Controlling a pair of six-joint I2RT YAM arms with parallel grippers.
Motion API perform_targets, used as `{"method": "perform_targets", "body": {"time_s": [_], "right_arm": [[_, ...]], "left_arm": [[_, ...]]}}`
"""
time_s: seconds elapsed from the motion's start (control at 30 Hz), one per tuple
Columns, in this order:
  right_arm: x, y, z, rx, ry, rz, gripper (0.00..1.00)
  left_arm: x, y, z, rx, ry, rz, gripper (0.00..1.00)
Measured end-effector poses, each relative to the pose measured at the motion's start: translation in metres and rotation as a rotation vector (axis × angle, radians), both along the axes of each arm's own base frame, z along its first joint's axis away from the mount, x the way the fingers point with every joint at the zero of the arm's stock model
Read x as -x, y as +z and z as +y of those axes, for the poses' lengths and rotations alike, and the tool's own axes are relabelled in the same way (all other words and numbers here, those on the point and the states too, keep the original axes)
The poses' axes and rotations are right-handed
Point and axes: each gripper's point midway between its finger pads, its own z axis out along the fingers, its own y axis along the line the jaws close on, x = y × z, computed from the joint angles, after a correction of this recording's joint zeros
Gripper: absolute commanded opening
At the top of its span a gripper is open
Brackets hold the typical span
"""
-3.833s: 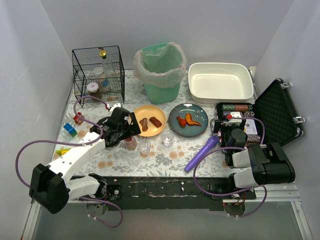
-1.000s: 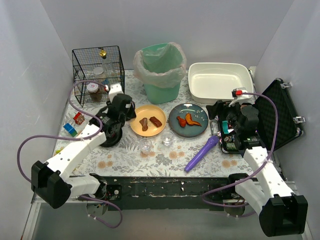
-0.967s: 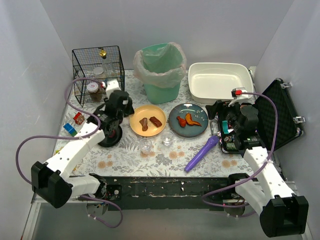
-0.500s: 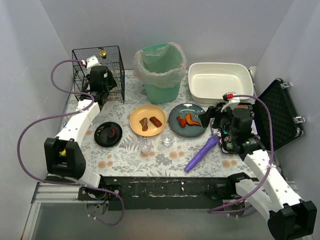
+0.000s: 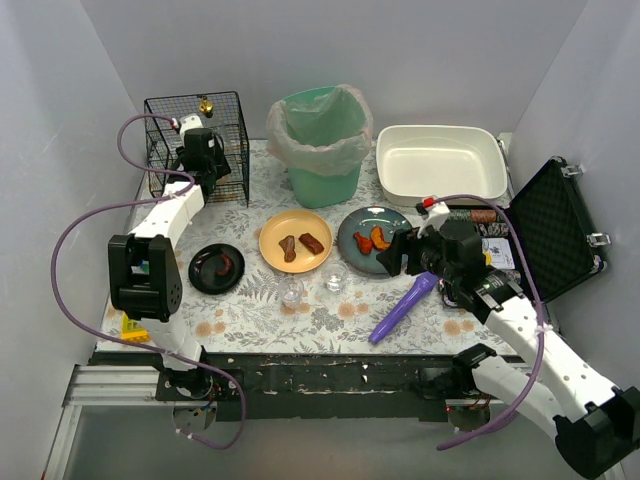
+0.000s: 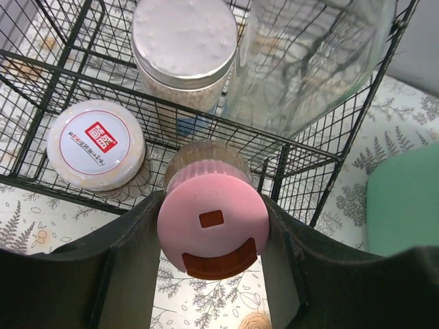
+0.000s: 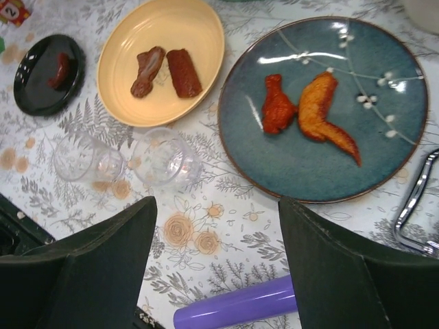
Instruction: Clear the kitchen counter
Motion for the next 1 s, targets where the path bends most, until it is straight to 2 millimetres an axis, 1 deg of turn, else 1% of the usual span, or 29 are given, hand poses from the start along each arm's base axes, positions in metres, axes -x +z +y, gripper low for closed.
{"method": "perform_targets", "body": {"time_s": [0.07,0.1,0.13,0.2,0.27,0.4,0.47,0.53,0.57,0.6,0.7,0.77,0.9,1.0], "right_arm": [[0.004,-0.007,0.011,0.020,0.043,0.029,0.77],[0.005,-0.008,0.014,0.028,0.059,0.032,0.77],[0.008,-0.013,0.023,0.047,0.094,0.050,0.76],[0.012,-0.018,0.034,0.072,0.134,0.070,0.75],[0.016,-0.023,0.041,0.088,0.156,0.084,0.75],[0.021,-0.032,0.050,0.114,0.186,0.108,0.76],[0.021,-0.036,0.054,0.128,0.195,0.121,0.76],[0.022,-0.041,0.059,0.141,0.207,0.136,0.76],[0.023,-0.043,0.061,0.146,0.212,0.142,0.76],[0.024,-0.044,0.062,0.150,0.217,0.146,0.76],[0.025,-0.047,0.064,0.153,0.223,0.153,0.76],[0.025,-0.047,0.064,0.152,0.224,0.153,0.76],[0.026,-0.046,0.065,0.152,0.226,0.152,0.78],[0.026,-0.047,0.065,0.153,0.223,0.151,0.80]], "left_arm": [[-0.001,-0.009,-0.001,-0.007,-0.008,0.019,0.00],[-0.002,-0.011,-0.001,-0.011,-0.011,0.025,0.00],[-0.003,-0.016,-0.001,-0.012,-0.016,0.034,0.00],[-0.004,-0.024,-0.002,-0.018,-0.026,0.053,0.00],[-0.006,-0.032,-0.003,-0.020,-0.034,0.069,0.01],[-0.008,-0.040,-0.004,-0.021,-0.050,0.085,0.09],[-0.008,-0.040,-0.005,-0.020,-0.059,0.090,0.16],[-0.008,-0.041,-0.005,-0.018,-0.066,0.091,0.26],[-0.008,-0.042,-0.005,-0.016,-0.069,0.094,0.33],[-0.009,-0.043,-0.007,-0.014,-0.075,0.099,0.37],[-0.011,-0.051,-0.013,0.001,-0.102,0.120,0.46],[-0.012,-0.060,-0.015,0.005,-0.114,0.136,0.49],[-0.016,-0.061,-0.020,0.017,-0.131,0.133,0.61],[-0.018,-0.061,-0.024,0.026,-0.141,0.129,0.73]]}}
